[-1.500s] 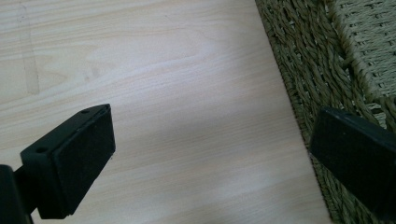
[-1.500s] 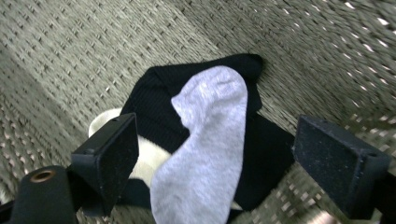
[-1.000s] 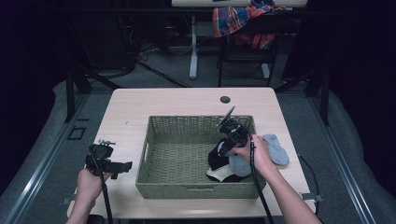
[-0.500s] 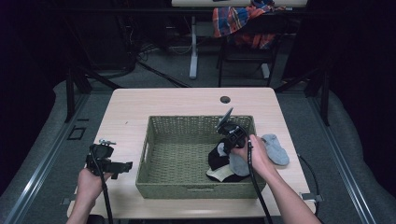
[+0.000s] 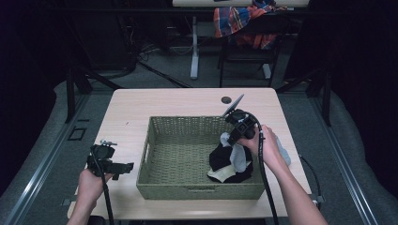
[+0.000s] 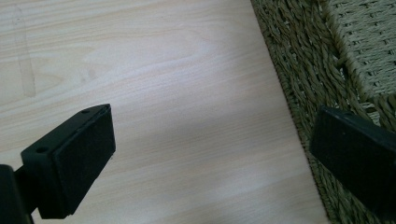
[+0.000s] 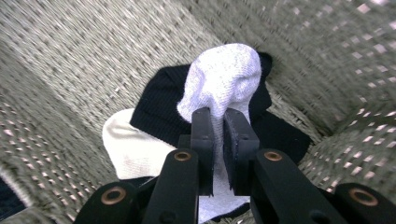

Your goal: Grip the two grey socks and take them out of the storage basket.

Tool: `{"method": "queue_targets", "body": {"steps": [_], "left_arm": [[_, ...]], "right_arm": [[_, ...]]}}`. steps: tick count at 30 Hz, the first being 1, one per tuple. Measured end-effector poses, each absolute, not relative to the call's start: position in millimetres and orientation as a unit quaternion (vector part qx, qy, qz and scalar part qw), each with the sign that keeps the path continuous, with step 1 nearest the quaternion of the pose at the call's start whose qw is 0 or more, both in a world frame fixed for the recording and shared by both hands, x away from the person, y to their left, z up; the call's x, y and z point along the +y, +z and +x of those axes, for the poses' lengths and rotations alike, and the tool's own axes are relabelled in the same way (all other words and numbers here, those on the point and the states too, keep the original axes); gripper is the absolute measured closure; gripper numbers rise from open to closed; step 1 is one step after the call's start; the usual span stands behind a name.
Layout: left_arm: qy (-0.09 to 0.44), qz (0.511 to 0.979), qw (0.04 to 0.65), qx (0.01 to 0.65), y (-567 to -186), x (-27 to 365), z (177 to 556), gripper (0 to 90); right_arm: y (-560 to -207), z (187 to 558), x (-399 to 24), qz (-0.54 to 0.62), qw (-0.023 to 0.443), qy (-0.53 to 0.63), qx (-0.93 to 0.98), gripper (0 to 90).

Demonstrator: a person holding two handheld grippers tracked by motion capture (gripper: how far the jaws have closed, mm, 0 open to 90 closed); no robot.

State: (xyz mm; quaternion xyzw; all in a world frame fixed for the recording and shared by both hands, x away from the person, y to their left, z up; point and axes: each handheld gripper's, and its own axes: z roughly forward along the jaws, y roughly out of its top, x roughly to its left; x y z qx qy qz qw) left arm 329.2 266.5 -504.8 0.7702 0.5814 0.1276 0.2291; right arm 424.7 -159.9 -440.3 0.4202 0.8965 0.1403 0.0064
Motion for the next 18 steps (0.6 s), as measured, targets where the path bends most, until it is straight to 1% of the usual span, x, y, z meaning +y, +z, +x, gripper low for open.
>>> {"method": "queue_targets", "body": {"steps": [9, 10, 18], "left_arm": [[0.129, 0.770, 0.229, 0.582, -505.0, 266.4, 329.3, 0.7], [0.128, 0.770, 0.227, 0.582, -504.9, 266.7, 329.2, 0.7], [0.128, 0.770, 0.227, 0.583, -505.6, 266.9, 329.4, 0.7]], "right_arm": [[-417.6, 423.2, -152.7, 0.408, 0.012, 0.134, 0.903, 83.9], [-411.0, 423.0, -150.1, 0.406, 0.014, 0.134, 0.904, 83.9], [-388.3, 423.7, -156.2, 0.403, 0.027, 0.145, 0.903, 83.9]]}}
